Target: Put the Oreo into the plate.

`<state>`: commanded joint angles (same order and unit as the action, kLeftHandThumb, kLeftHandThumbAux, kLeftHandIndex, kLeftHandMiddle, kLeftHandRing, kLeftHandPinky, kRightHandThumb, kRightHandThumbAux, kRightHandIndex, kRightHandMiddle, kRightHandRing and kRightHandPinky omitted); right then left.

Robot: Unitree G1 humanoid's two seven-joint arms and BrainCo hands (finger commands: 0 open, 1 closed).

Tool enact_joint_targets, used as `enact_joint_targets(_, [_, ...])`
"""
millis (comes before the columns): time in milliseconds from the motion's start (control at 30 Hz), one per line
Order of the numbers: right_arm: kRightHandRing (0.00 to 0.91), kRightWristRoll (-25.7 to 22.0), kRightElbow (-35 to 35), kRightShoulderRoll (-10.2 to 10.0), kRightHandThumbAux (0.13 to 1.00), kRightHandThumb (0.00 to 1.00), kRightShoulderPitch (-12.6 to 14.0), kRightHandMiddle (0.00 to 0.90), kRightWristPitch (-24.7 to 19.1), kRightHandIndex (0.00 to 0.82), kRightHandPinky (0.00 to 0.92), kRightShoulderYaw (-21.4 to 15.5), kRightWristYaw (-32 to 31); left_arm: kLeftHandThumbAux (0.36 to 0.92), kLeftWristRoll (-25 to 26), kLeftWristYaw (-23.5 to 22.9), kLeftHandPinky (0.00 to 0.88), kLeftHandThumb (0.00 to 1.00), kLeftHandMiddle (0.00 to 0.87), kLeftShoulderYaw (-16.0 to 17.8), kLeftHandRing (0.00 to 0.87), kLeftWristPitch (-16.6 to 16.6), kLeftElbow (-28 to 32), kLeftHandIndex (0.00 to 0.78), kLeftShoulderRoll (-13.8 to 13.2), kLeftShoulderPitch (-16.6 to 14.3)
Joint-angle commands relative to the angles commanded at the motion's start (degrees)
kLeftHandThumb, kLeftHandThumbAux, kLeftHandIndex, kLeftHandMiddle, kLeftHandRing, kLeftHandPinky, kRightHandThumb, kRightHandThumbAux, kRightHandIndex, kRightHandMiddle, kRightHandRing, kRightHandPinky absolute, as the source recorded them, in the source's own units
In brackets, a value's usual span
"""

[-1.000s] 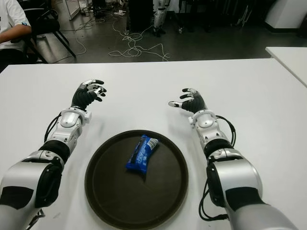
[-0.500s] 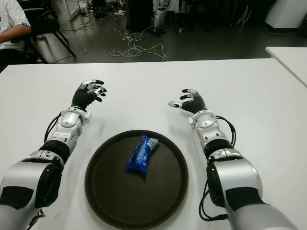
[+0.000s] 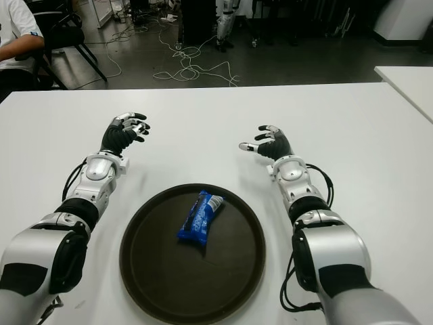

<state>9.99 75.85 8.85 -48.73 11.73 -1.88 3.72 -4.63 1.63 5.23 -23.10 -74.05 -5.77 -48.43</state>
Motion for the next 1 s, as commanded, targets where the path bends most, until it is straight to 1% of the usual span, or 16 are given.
enact_joint_targets(133, [0.394,0.2,0.0,-0.1,0.795,0.0,0.3,0.346,0.7,0.236,0.44,0.1,0.4,0.687,0.3,-0.4,0.48,0.822,0.478,0.2,0.444,-0.2,0.1,0.363,0.1,0.1])
enact_joint_targets(333, [0.391,0.6,0.0,-0.2,0.799,0.0,0.5,0.348,1.7,0.24,0.435,0.4,0.8,0.687,0.1,-0.3,0.477,0.822,0.473,0.1,0.441,-0.5,0.1,0.366,0.1,0.1])
enact_joint_targets(500, [0.408,0.6,0.0,-0.1,0.795,0.0,0.6,0.361,2.4,0.247,0.456,0.4,1.3,0.686,-0.1,0.1,0.46,0.822,0.47,-0.1,0.434,-0.7,0.2,0.372,0.0,0.2])
enact_joint_targets(667, [0.421,0.5,0.0,-0.2,0.797,0.001,0.6,0.372,2.8,0.26,0.47,0.2,1.6,0.684,-0.1,0.4,0.462,0.824,0.469,-0.1,0.432,-0.6,0.1,0.378,-0.1,0.3])
enact_joint_targets(767, [0.428,0.1,0.0,-0.1,0.802,0.004,0.6,0.378,3.1,0.269,0.475,-0.2,1.7,0.683,-0.2,0.5,0.463,0.825,0.468,-0.1,0.432,-0.4,0.0,0.38,-0.1,0.3])
enact_joint_targets(867, [0.437,-0.3,0.0,0.0,0.812,0.019,0.4,0.392,3.3,0.287,0.479,-0.7,1.7,0.684,-0.5,0.7,0.44,0.825,0.465,-0.3,0.419,-0.4,0.0,0.382,-0.2,0.3])
enact_joint_targets(933, [0.44,-0.6,-0.1,0.1,0.816,0.022,0.0,0.397,3.4,0.297,0.477,-1.2,1.8,0.684,-0.7,0.7,0.424,0.824,0.463,-0.4,0.409,-0.4,0.1,0.383,-0.2,0.3])
enact_joint_targets(1000, [0.438,-1.9,-0.6,0.6,0.819,0.022,-0.9,0.397,3.5,0.298,0.475,-2.5,1.4,0.685,-0.9,0.7,0.419,0.824,0.462,-0.4,0.404,-0.2,0.0,0.383,-0.3,0.3])
